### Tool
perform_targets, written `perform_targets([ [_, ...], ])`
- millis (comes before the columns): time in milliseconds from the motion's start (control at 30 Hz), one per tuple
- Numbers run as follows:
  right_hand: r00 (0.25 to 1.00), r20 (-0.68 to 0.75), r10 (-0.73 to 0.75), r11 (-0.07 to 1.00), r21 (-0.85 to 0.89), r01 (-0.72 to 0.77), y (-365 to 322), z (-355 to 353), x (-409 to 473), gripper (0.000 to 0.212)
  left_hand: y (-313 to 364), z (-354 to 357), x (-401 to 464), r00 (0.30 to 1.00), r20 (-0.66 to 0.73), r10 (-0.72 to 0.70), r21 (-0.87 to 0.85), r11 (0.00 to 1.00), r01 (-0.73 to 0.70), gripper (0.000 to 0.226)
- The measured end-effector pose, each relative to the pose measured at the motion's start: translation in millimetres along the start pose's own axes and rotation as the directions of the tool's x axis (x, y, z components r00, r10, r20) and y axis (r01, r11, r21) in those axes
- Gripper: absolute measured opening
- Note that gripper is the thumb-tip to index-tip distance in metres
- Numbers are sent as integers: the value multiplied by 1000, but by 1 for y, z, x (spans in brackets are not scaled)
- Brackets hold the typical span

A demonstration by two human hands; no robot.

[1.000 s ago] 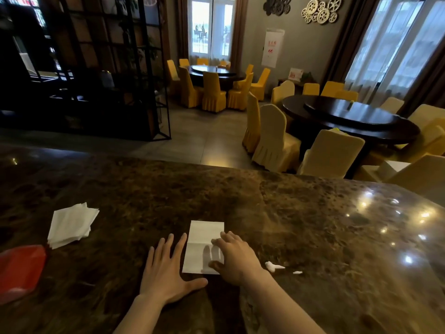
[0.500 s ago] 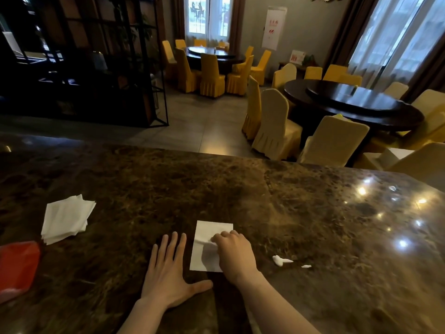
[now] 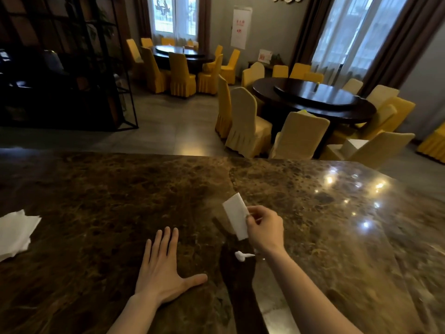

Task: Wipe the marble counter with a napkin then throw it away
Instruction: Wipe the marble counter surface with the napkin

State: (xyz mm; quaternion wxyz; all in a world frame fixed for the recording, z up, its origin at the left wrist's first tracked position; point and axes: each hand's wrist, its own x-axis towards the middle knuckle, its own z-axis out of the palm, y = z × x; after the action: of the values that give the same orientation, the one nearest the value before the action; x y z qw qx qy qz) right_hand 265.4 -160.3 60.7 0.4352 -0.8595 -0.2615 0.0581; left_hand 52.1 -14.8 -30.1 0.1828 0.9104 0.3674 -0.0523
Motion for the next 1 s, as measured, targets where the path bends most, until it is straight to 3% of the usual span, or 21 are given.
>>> perform_targets([
  [100, 981, -192, 0, 988, -150, -29, 20, -34, 0, 21, 12, 11, 3, 1000, 19, 15, 24, 1000, -16, 149],
  [167, 968, -243, -67, 964, -264, 0, 34, -48, -7, 18, 14, 15, 2, 1000, 19, 7, 60, 998, -8, 148],
  [300, 994, -88, -72, 924, -382, 33, 60, -40, -31, 13, 15, 15, -1, 1000, 5, 11, 96, 995, -11, 149],
  [433, 999, 25, 24, 957, -291, -15, 69, -13, -51, 9, 13, 18, 0, 1000, -13, 25, 125, 992, -23, 147],
  [600, 997, 11, 77, 967, -245, -72, 74, 4, -64, 13, 7, 24, 2, 999, -15, 46, 159, 986, -43, 146],
  [733, 990, 139, -23, 911, -406, 78, 87, 8, -70, 47, 9, 24, 1, 999, -28, 44, 183, 982, -38, 148],
  [833, 962, 225, -155, 800, -542, 255, 92, 9, -75, 40, 11, 23, -1, 999, -23, 36, 197, 980, -31, 149],
  [1000, 938, 317, -144, 775, -553, 306, 105, 1, -80, 45, 13, 21, -2, 999, -14, 30, 193, 981, -27, 150],
])
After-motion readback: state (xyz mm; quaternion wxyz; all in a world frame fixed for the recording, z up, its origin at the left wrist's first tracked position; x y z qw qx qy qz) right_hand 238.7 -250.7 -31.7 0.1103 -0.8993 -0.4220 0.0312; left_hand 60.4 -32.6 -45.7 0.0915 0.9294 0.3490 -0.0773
